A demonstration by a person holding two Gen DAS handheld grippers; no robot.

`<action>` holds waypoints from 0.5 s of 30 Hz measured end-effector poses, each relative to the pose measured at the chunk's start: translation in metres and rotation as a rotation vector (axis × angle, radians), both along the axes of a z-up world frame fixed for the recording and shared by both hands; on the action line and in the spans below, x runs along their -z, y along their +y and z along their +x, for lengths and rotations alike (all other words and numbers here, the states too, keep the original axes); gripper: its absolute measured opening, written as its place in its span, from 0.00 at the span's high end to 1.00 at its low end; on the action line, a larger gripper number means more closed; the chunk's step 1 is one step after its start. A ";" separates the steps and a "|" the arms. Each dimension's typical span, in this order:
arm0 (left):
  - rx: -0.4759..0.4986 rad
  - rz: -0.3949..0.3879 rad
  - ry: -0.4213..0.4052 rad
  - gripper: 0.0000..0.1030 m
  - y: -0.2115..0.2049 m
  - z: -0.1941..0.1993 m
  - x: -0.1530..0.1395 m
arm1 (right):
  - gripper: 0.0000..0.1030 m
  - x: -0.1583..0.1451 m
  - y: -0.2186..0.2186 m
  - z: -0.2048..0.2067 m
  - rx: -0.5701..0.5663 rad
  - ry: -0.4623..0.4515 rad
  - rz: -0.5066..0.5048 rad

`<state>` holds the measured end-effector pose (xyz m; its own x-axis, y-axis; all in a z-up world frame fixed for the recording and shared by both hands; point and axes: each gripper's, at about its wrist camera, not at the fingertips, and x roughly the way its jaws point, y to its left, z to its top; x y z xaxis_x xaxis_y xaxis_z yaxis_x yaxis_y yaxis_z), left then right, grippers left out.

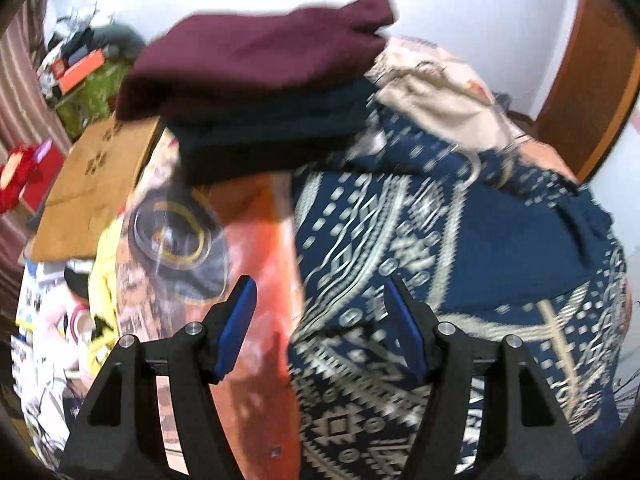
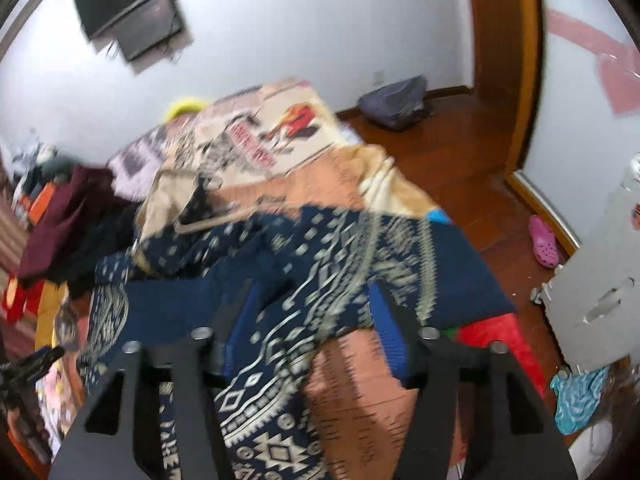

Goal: Fold large clothes

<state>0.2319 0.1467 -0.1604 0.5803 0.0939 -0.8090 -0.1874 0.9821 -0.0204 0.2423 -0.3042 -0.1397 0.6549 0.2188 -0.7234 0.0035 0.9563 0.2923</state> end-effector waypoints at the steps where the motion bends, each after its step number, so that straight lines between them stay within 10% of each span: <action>1: 0.011 0.002 -0.012 0.37 -0.004 0.003 -0.005 | 0.47 0.000 -0.007 0.000 0.012 0.004 0.012; 15: 0.194 -0.042 -0.049 0.23 -0.101 0.063 -0.018 | 0.47 0.070 -0.107 0.001 0.259 0.182 0.232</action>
